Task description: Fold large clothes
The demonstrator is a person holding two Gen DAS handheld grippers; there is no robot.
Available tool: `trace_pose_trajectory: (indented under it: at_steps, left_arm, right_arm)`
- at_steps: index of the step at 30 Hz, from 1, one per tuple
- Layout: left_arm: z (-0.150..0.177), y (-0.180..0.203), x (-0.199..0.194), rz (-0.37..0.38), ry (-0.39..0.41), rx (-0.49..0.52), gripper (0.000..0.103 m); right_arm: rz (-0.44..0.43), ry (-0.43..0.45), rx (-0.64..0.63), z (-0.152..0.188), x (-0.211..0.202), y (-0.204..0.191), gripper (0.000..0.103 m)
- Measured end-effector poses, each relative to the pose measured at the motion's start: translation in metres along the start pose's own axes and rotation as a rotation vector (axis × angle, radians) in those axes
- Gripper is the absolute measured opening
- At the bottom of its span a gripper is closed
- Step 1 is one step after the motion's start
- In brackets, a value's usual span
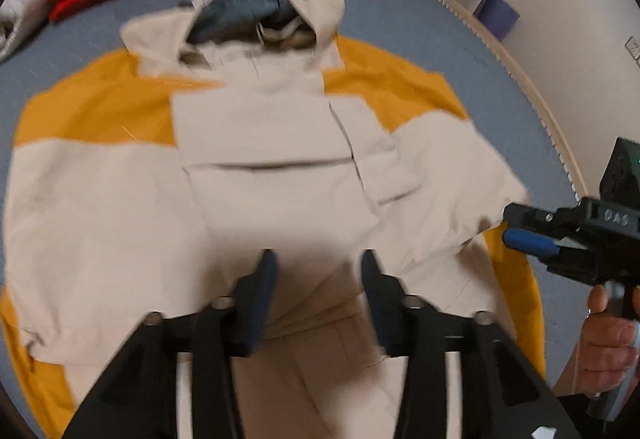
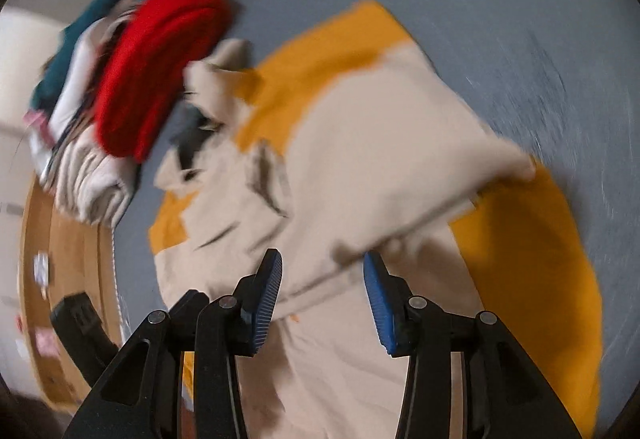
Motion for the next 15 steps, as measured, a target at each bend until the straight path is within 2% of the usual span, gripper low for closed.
trace_pose_trajectory:
  at_steps: [4,9,10,11,12,13,14,15]
  left_arm:
    - [0.005,0.002,0.022,-0.09,-0.055,0.03,0.048]
    - [0.008,0.005,0.029,-0.143,-0.074,0.058,0.049]
    - [0.009,0.006,0.031,-0.158,-0.081,0.063,0.044]
    - [0.01,0.005,0.031,-0.187,-0.083,0.065,0.029]
    - [0.01,0.003,0.031,-0.215,-0.083,0.061,0.02]
    - [0.009,0.0,0.029,-0.203,-0.083,0.049,0.012]
    - [0.007,-0.005,0.025,-0.182,-0.075,0.025,0.009]
    - [0.007,-0.011,0.018,-0.17,-0.059,-0.011,0.007]
  right_arm:
    - [0.005,-0.032,0.052,-0.007,0.012,0.013,0.044]
    - [-0.018,-0.031,0.05,-0.013,0.013,0.012,0.044]
    - [-0.018,-0.026,0.052,-0.014,0.013,0.012,0.04]
    - [-0.018,-0.023,0.054,-0.014,0.014,0.011,0.033]
    - [-0.022,-0.023,0.054,-0.015,0.014,0.011,0.02]
    - [-0.029,-0.023,0.055,-0.015,0.015,0.011,0.016]
    - [-0.032,-0.021,0.06,-0.015,0.015,0.012,0.013]
    - [-0.036,-0.017,0.063,-0.015,0.014,0.012,0.004]
Point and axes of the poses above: each gripper's, at about its wrist camera, not at the fingertips, and x roughly the way its jaws point, y to its right, z to its underside, the point moved 1 cm from there along x, roughly the way its jaws point, and after that the axes turned 12 degrees about -y, right-handed, at the moved point
